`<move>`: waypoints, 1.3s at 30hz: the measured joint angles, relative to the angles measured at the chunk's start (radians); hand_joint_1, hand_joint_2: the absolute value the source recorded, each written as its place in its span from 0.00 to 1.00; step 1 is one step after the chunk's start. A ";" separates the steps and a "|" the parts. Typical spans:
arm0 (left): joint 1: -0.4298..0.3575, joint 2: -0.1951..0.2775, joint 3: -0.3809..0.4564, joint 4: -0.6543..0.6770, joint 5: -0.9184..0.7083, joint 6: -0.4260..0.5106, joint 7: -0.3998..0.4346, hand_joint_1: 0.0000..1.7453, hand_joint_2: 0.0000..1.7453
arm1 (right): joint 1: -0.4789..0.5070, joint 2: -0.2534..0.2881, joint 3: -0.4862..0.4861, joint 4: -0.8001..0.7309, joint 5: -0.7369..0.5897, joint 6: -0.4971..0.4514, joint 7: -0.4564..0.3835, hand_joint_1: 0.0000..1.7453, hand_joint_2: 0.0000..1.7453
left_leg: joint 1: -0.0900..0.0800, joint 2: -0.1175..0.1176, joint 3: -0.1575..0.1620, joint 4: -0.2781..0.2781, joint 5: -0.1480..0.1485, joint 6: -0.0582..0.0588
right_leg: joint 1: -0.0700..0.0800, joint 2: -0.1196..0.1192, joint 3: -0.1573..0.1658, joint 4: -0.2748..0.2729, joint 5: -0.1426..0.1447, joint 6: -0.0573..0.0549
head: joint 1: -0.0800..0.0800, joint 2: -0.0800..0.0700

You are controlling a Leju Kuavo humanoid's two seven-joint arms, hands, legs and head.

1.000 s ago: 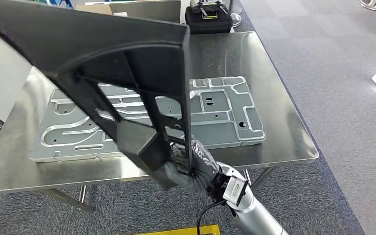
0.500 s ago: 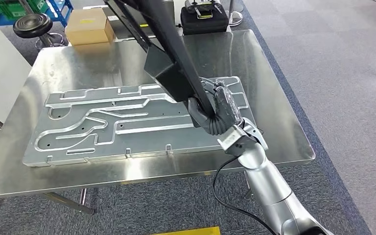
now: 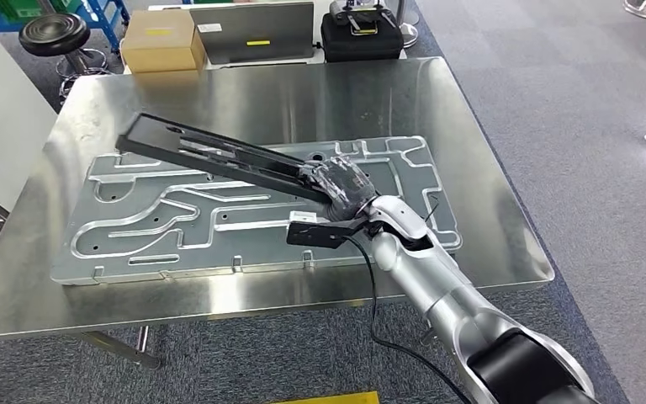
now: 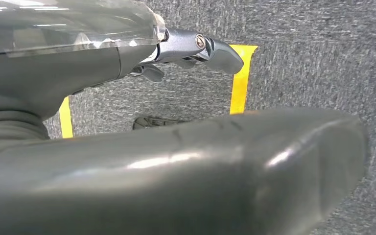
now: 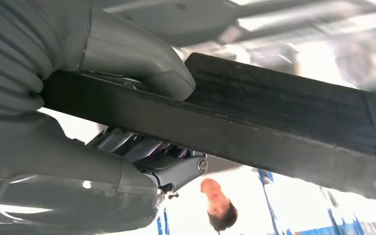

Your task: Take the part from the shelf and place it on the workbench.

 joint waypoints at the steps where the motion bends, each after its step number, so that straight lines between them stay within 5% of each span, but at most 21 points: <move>1: 0.001 0.000 0.000 0.000 0.000 -0.001 0.000 0.00 0.00 | -0.012 0.002 0.016 0.035 0.037 -0.011 0.021 1.00 1.00 | 0.000 -0.001 0.001 0.001 -0.001 0.000 | -0.001 0.000 -0.022 0.034 -0.001 0.001 | 0.000 0.000; 3: 0.003 0.000 0.001 0.000 0.000 -0.003 -0.002 0.00 0.00 | -0.038 0.009 0.047 0.098 0.115 -0.034 0.070 1.00 1.00 | 0.000 -0.003 0.002 0.005 -0.005 -0.001 | -0.003 0.000 -0.011 -0.014 0.053 -0.001 | 0.000 0.000; 6: 0.002 0.000 0.002 0.000 0.000 -0.012 -0.009 0.00 0.00 | -0.087 0.024 0.095 0.175 0.228 -0.070 0.151 1.00 1.00 | -0.004 -0.004 -0.001 0.021 -0.017 -0.012 | -0.001 0.000 0.066 -0.198 0.141 -0.010 | 0.000 0.000; 11: 0.003 -0.001 0.008 0.000 0.000 -0.026 -0.022 0.00 0.00 | -0.137 0.046 0.164 0.274 0.378 -0.079 0.249 1.00 1.00 | -0.002 -0.002 -0.007 0.038 -0.034 -0.038 | 0.001 0.002 0.084 -0.236 0.143 -0.035 | 0.000 0.000; 15: 0.002 -0.002 0.015 0.000 0.000 -0.032 -0.030 0.00 0.00 | -0.158 0.069 0.205 0.332 0.456 -0.072 0.291 1.00 1.00 | 0.003 0.000 -0.108 0.253 -0.136 -0.057 | -0.003 0.001 0.090 -0.241 0.143 -0.047 | 0.000 0.000; 17: 0.004 -0.002 0.021 0.000 0.000 -0.033 -0.034 0.00 0.00 | -0.160 0.075 0.219 0.357 0.478 -0.070 0.302 1.00 1.00 | 0.004 0.001 -0.139 0.305 -0.135 -0.060 | -0.003 0.001 0.093 -0.241 0.141 -0.047 | 0.000 0.000; 20: 0.004 -0.001 0.028 0.000 0.000 -0.034 -0.039 0.00 0.00 | -0.165 0.082 0.232 0.383 0.491 -0.075 0.308 1.00 1.00 | 0.003 0.001 -0.057 0.129 -0.037 -0.050 | -0.002 0.003 0.102 -0.241 0.135 -0.043 | 0.000 0.000; 22: 0.003 -0.001 0.030 0.000 0.000 -0.033 -0.043 0.00 0.00 | -0.171 0.086 0.236 0.398 0.494 -0.088 0.302 1.00 1.00 | -0.002 0.000 -0.008 0.030 -0.009 -0.039 | 0.001 0.005 0.104 -0.241 0.134 -0.035 | 0.000 0.000; 26: 0.007 -0.001 0.035 0.000 0.000 -0.027 -0.049 0.00 0.00 | -0.170 0.090 0.237 0.424 0.499 -0.136 0.285 1.00 1.00 | -0.008 -0.001 -0.001 0.013 -0.009 -0.022 | 0.000 0.006 0.106 -0.248 0.137 -0.016 | 0.000 0.000; 30: 0.007 -0.001 0.037 0.000 0.000 -0.027 -0.050 0.00 0.00 | -0.170 0.091 0.237 0.429 0.501 -0.144 0.283 1.00 1.00 | -0.004 0.001 0.002 0.007 -0.006 -0.015 | 0.001 0.006 0.102 -0.236 0.127 -0.011 | 0.000 0.000; 32: 0.009 -0.001 0.044 0.000 0.000 -0.019 -0.053 0.00 0.00 | -0.161 0.093 0.238 0.448 0.501 -0.163 0.271 1.00 1.00 | 0.000 0.003 0.006 0.000 -0.002 -0.006 | 0.000 0.005 0.030 -0.083 0.057 -0.004 | 0.000 0.000; 34: 0.011 -0.001 0.049 0.000 0.000 -0.007 -0.056 0.00 0.50 | -0.148 0.095 0.238 0.467 0.499 -0.185 0.258 0.50 0.50 | 0.001 0.004 0.008 -0.001 -0.002 -0.002 | -0.003 0.004 -0.018 0.012 0.032 0.001 | 0.000 0.000; 36: 0.012 -0.001 0.049 0.000 0.000 0.005 -0.058 0.00 1.00 | -0.145 0.097 0.238 0.472 0.497 -0.197 0.253 0.00 0.00 | 0.001 0.003 0.007 0.006 -0.007 -0.008 | -0.006 0.003 0.042 -0.117 0.098 -0.002 | 0.000 0.000; 39: 0.012 -0.001 0.049 0.000 0.000 0.031 -0.058 0.00 1.00 | -0.140 0.102 0.238 0.480 0.496 -0.206 0.239 0.00 0.00 | -0.003 0.002 0.003 0.019 -0.016 -0.023 | -0.001 0.003 0.097 -0.234 0.133 -0.015 | 0.000 0.000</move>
